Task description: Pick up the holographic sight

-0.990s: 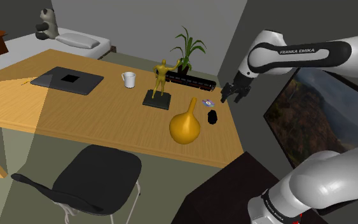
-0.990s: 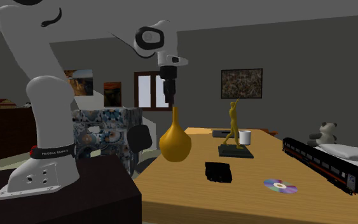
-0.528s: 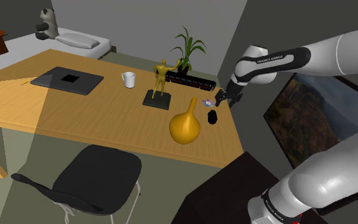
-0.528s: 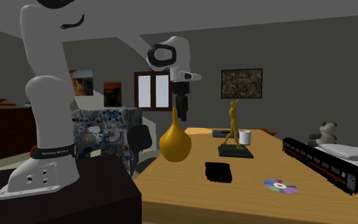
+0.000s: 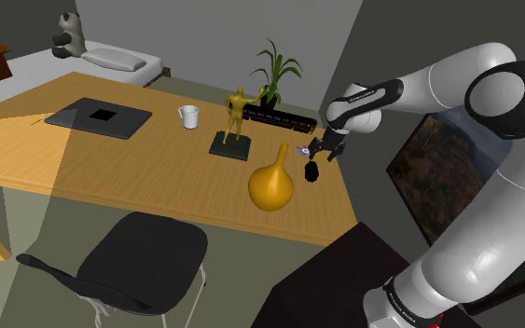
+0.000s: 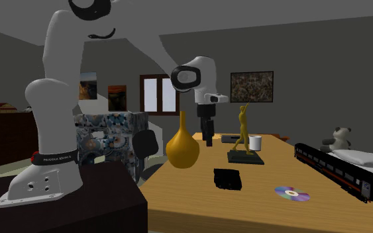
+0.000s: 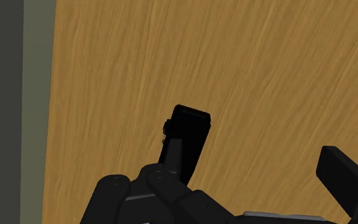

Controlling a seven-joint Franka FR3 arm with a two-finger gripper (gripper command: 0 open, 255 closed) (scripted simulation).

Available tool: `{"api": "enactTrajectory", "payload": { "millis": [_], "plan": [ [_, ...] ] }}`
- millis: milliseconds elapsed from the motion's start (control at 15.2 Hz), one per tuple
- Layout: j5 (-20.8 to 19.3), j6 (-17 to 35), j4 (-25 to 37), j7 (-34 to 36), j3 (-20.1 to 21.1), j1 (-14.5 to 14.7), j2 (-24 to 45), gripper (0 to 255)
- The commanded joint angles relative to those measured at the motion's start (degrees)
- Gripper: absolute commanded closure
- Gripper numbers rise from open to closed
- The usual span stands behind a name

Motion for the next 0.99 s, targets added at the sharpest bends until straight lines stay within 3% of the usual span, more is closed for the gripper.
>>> {"api": "enactTrajectory", "payload": {
  "millis": [0, 528, 924],
  "plan": [
    [1.5, 1.6, 2.2, -0.5, -0.1, -0.7, 4.0, 0],
    [7.1, 5.1, 15.2, -2.4, 0.8, -5.2, 21.0, 0],
    [8.4, 7.8, 16.4, -3.3, 1.8, -6.1, 24.9, 0]
  ]
}}
